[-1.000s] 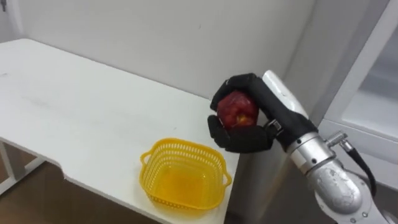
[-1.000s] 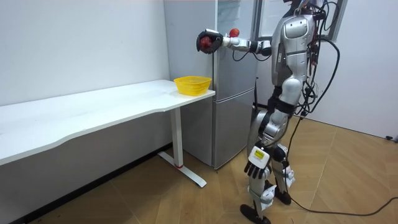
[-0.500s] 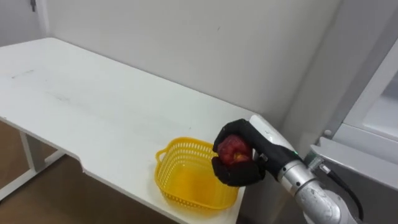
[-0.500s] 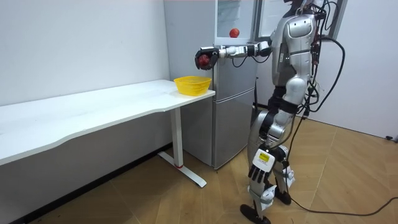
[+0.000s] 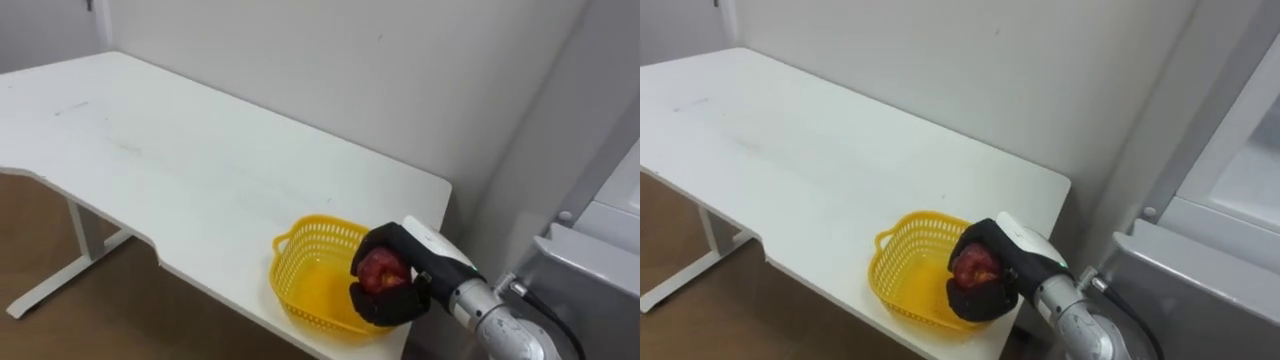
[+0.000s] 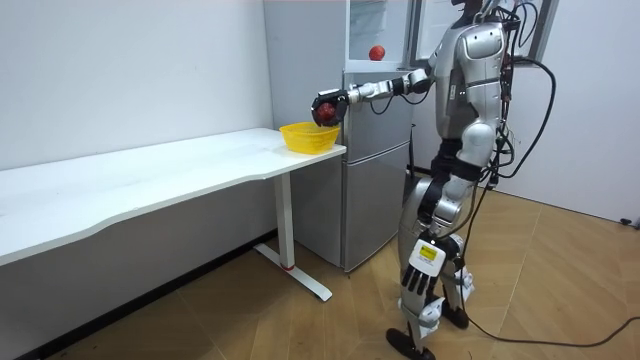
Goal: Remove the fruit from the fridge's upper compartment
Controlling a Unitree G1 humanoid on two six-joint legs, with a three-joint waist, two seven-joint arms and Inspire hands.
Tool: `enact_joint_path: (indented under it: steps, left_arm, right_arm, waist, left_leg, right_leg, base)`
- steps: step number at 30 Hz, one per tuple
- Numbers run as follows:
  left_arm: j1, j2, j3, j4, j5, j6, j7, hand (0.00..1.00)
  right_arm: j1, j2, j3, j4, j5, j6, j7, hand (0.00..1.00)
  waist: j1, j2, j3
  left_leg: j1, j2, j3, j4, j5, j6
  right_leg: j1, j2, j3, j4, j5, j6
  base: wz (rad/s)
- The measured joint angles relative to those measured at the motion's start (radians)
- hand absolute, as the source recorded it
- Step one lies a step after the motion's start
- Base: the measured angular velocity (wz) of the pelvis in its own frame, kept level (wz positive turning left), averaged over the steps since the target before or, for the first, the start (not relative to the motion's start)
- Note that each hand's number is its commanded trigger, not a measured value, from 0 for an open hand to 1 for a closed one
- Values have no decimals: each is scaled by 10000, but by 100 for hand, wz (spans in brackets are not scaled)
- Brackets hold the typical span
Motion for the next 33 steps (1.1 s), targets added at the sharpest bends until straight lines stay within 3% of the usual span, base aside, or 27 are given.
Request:
enact_joint_path:
  steps: [8,9,11,33]
  left_arm:
    - [-174,-2,-169,149,-1,4,35,0]
    - [-174,-2,-168,151,0,4,36,0]
    - [-182,-2,-168,150,-1,4,36,0]
    - [-463,4,-162,171,6,4,7,0]
  right_arm:
    - [-11,57,17,261,5,0,-2,100]
    - [-12,57,17,262,4,0,-2,71]
    - [-12,57,17,260,3,0,-2,0]
    - [-24,57,17,261,39,2,-2,0]
  waist:
    - [196,-65,51]
    - [196,-69,52]
    - [196,-72,53]
    - [212,-108,26]
  left_leg:
    - [-37,-5,-40,7,1,-1]
    - [-38,-5,-40,7,1,-1]
    - [-39,-5,-40,8,1,-1]
    - [-38,-4,21,73,2,-2]
  right_leg:
    - [-15,5,-2,-5,0,0]
    - [-16,5,-2,-5,0,0]
    - [-16,5,-1,-5,0,0]
    - [-21,8,60,-1,0,-1]
  base:
    - [1]
    - [0]
    - [0]
    - [0]
